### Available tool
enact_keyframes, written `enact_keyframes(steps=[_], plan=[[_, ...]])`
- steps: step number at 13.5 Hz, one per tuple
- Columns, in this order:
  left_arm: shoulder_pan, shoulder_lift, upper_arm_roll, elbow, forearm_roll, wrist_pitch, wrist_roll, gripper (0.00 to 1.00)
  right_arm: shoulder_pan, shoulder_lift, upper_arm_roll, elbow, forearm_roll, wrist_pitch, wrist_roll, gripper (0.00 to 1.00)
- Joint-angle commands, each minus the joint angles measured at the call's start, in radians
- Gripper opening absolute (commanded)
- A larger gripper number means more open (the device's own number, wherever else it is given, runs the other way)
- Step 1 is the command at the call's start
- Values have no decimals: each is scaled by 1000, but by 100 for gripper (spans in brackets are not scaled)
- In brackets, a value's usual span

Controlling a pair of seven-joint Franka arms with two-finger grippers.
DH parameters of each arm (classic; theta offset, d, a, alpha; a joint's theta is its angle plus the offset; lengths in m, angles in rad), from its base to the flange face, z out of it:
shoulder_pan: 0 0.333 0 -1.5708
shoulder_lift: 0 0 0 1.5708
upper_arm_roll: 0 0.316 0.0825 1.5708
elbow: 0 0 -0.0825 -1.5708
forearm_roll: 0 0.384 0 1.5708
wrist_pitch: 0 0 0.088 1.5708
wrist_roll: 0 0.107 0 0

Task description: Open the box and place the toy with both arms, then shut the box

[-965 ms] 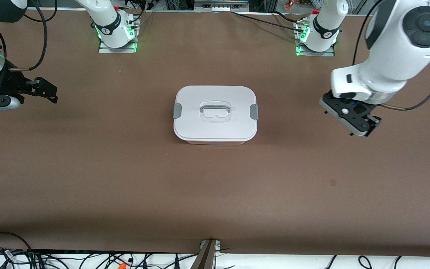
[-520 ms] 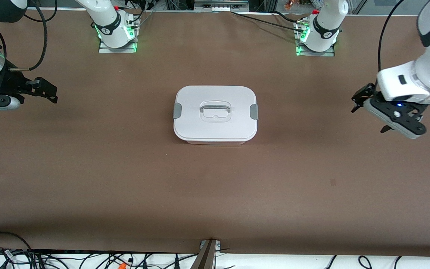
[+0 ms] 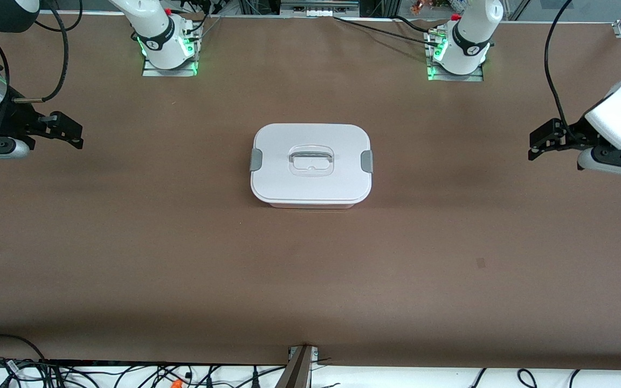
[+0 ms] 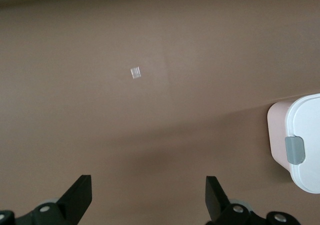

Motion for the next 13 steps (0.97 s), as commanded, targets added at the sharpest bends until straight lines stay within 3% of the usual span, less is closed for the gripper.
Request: enact_keyframes(steps=[1,8,13], plan=[[-21,-136,55,-189,-16,86,-23,100,-8,-1,4,8,5,-11,-5,100],[-56,-136,74,-193,10,84,-159,100,-8,1,4,8,5,-10,-5,100],[-56,-115,86,-184,10,79,-157,100,-6,-1,4,7,5,-14,-5,100]])
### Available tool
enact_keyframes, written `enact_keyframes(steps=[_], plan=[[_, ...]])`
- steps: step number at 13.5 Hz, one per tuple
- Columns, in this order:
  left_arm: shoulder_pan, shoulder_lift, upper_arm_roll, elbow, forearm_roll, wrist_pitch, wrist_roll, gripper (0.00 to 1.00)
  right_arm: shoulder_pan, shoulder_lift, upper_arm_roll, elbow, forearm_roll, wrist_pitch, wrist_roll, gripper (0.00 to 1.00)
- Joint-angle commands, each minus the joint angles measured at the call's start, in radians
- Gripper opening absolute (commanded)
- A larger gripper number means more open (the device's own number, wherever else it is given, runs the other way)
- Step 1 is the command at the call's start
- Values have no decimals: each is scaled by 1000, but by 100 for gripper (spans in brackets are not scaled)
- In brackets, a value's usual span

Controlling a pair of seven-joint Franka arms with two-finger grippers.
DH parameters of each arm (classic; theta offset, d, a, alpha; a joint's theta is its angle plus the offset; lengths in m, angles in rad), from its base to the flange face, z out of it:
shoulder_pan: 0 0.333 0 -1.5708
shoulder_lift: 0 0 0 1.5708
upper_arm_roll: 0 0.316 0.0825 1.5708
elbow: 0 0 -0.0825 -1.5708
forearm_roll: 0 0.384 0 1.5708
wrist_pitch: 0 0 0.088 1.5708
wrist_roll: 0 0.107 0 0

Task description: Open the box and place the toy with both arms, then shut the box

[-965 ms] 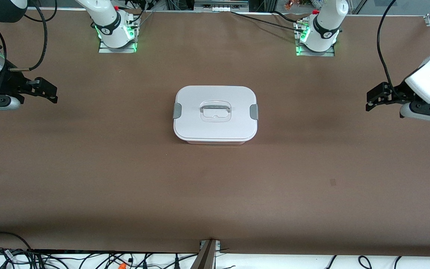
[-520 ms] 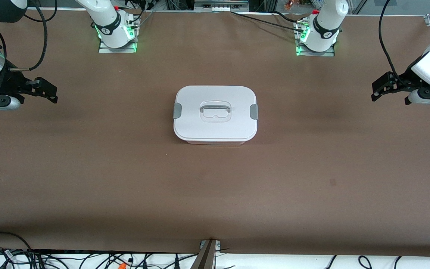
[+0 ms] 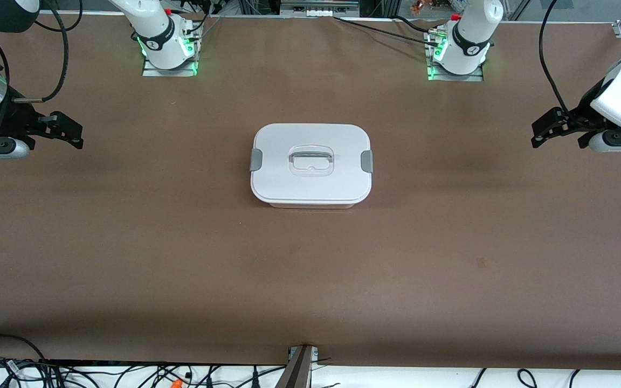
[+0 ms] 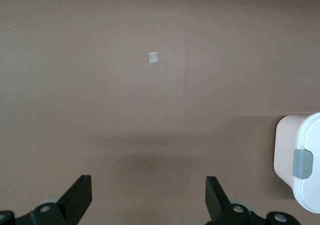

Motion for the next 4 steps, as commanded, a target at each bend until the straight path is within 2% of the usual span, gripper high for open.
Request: enact_keyframes(steps=[1,4], plan=[[-16,7,10,-4,10,-13,-14,100,-8,-1,4,7,5,-13,-7,100],[-14,48,3,61,8,-67,-13,100,-8,23,4,8,2,0,-7,100]])
